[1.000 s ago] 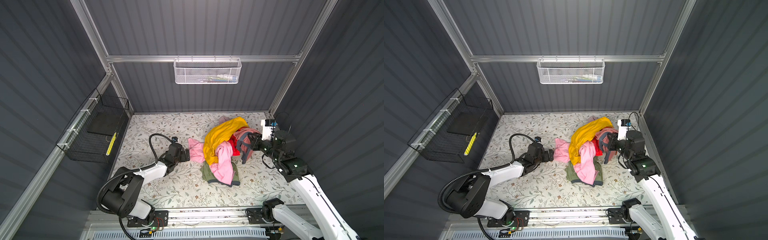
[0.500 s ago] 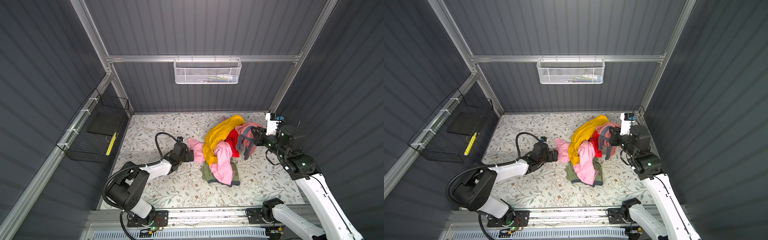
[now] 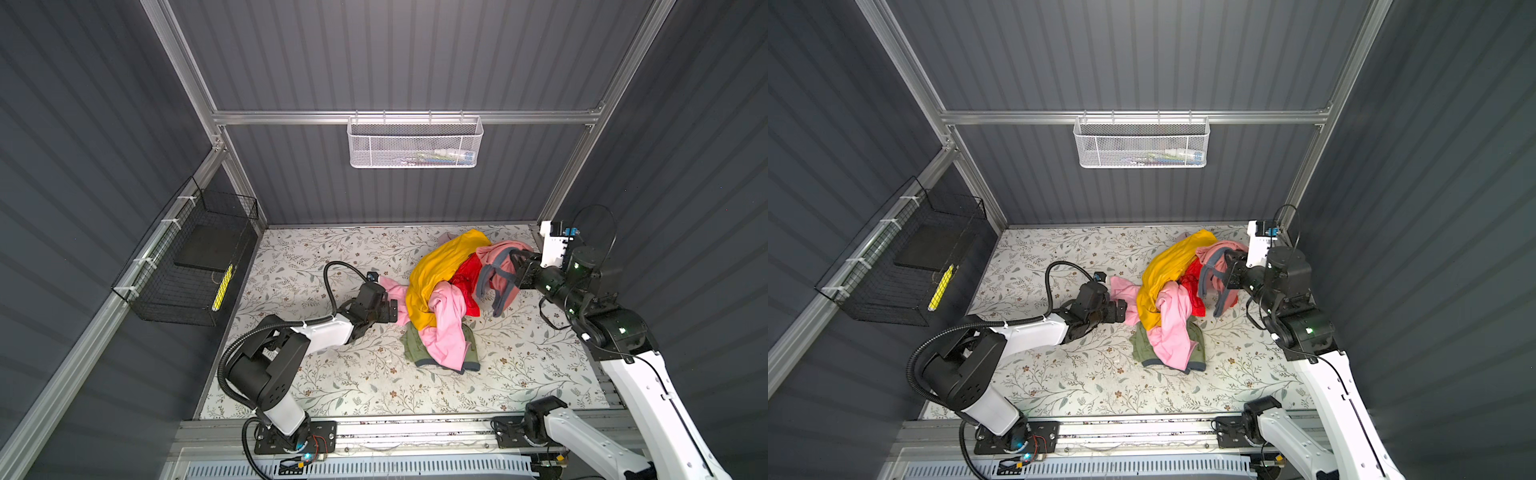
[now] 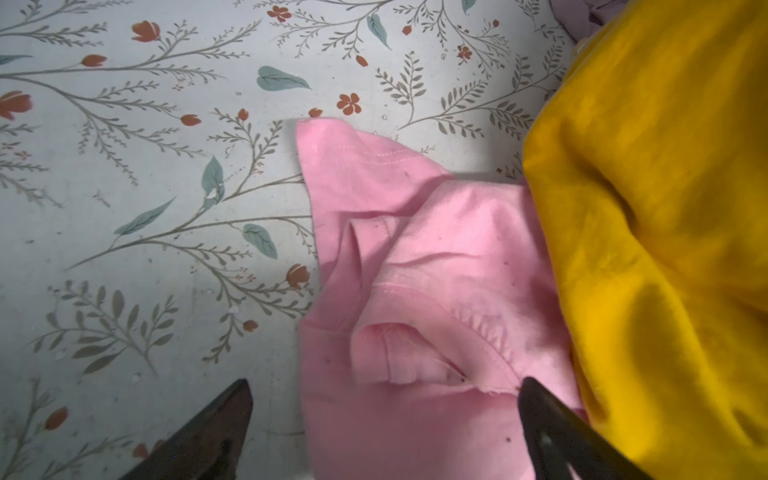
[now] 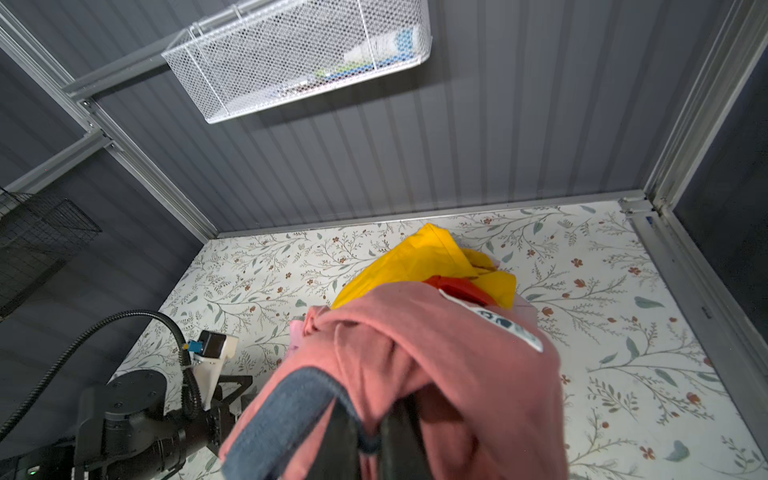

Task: Pick out a specific cloth from the pile
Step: 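Lift the sweatshirt with the right gripper while the left gripper approaches the pile, then bring the sweatshirt toward the left gripper and grasp it with the left gripper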

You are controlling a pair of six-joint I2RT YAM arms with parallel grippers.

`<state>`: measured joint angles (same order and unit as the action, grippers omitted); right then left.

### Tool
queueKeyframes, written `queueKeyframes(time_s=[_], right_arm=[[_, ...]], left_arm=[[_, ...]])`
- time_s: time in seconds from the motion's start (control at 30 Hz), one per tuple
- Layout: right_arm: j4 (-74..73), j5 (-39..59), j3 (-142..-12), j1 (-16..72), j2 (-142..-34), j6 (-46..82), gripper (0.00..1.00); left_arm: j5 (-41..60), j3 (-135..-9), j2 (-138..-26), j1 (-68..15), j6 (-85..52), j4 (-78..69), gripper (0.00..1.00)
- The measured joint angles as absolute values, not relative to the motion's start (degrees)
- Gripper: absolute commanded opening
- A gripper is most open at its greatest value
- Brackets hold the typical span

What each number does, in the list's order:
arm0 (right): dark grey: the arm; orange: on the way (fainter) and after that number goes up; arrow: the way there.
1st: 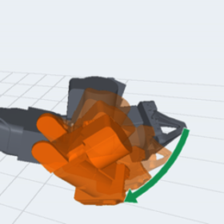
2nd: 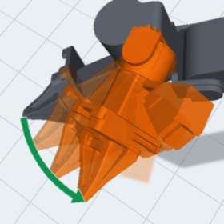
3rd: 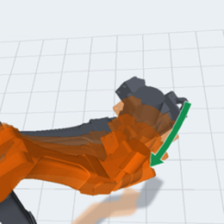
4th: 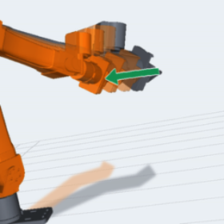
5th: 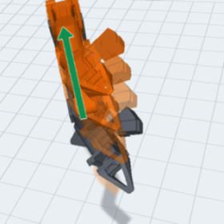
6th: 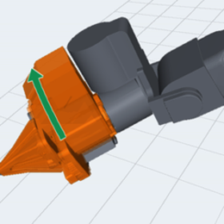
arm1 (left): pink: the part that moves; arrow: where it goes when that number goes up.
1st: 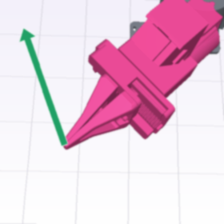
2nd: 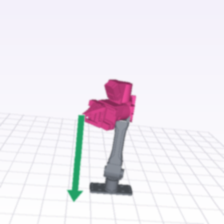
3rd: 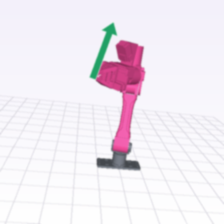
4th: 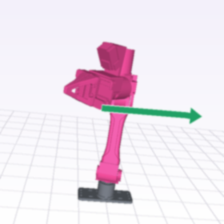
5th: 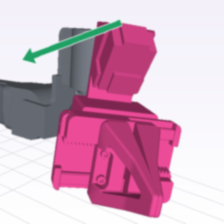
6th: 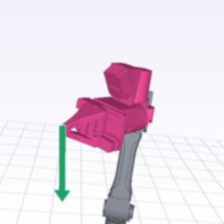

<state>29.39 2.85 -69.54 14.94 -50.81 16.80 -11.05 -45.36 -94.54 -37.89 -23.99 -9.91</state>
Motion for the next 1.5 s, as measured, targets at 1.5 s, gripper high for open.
queueKeyframes(time_s=[1.5], right_arm=[[34.9, 12.4, -100.2, 17.6, -62.1, 16.7, 0.00]], left_arm=[[-10.3, -60.2, -107.9, -43.2, -24.2, -2.6, 1.00]])
